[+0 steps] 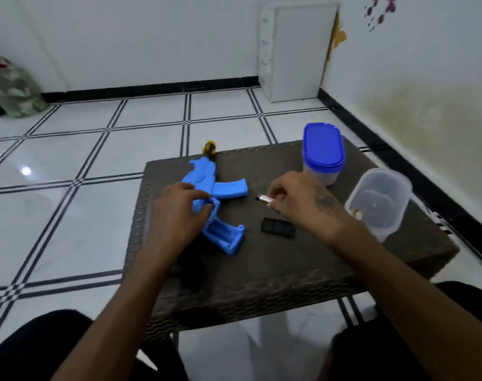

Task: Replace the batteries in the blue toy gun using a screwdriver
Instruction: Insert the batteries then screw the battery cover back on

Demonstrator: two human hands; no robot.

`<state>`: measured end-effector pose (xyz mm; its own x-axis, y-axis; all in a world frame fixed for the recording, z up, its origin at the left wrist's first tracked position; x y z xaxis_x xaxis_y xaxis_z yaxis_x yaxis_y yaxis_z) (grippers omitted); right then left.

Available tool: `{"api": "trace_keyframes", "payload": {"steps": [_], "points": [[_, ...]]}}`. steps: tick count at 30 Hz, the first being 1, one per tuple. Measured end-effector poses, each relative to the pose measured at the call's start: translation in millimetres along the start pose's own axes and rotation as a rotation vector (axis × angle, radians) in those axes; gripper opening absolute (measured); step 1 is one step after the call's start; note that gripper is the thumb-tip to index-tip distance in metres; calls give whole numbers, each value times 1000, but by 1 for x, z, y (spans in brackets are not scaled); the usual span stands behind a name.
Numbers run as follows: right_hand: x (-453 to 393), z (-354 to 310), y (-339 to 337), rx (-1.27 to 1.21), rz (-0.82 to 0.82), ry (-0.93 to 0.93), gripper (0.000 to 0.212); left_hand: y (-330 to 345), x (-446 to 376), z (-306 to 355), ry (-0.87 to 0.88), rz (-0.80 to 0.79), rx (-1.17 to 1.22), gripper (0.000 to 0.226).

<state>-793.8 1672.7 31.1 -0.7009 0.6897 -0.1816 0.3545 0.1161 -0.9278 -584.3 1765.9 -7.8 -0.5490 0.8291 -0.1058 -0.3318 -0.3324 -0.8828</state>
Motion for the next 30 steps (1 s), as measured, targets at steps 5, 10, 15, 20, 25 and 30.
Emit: {"api": "trace_keyframes", "payload": {"steps": [5,10,15,20,25,30], "points": [[-4,-34,37,-106,-56,-64,13,0,13,-33,-56,-35,-38,39],[-3,-46,54,-220,-92,-112,22,4,18,-37,-61,-154,15,55],[-6,-47,62,-136,-131,-136,16,3,17,-34,-66,-141,10,57],[-9,-49,68,-93,-141,-164,15,5,15,-36,-67,-148,18,57],[-11,-39,78,-209,-106,-113,27,3,15,-34,-72,-151,20,57],[-16,-24,81,-480,-212,98,44,1,15,-32,-65,-133,15,57]]}}
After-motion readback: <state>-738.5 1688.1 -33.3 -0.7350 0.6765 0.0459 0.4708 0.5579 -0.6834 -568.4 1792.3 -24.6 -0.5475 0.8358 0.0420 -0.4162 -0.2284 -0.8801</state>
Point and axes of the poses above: each hand's wrist, its own x-axis away from the middle knuckle, its own y-axis out of the palm, z = x × y, the point moved 4 cm from there along -x, towards the middle knuckle, and after that the axes turned 11 degrees about -y, right-handed, at the moved point
